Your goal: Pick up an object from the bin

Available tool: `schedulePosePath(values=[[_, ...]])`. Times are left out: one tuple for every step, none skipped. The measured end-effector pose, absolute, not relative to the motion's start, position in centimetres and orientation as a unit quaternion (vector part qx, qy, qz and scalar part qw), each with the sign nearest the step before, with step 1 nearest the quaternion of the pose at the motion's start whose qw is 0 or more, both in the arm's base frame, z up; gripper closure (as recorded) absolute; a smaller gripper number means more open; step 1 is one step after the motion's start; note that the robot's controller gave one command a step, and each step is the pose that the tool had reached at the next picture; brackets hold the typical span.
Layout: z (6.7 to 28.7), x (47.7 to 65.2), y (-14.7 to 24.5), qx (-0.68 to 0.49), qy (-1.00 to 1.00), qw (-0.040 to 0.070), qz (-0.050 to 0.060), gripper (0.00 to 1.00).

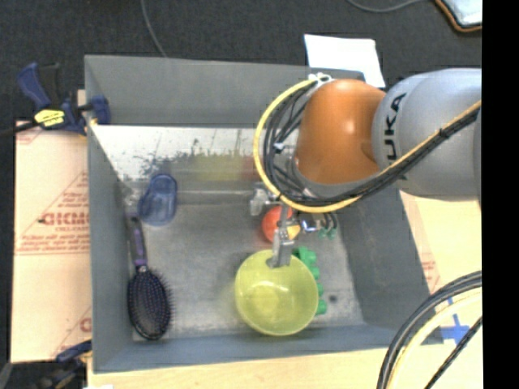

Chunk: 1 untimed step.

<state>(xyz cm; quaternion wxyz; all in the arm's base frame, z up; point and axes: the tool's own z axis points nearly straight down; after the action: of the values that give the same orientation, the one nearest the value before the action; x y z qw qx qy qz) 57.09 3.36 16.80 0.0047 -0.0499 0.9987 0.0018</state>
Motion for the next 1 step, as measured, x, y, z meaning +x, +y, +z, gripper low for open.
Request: schedulePosePath(values=[[15.84, 57.40, 4.66, -0.058, 0.998, 0.005, 0.004, 0.00]])
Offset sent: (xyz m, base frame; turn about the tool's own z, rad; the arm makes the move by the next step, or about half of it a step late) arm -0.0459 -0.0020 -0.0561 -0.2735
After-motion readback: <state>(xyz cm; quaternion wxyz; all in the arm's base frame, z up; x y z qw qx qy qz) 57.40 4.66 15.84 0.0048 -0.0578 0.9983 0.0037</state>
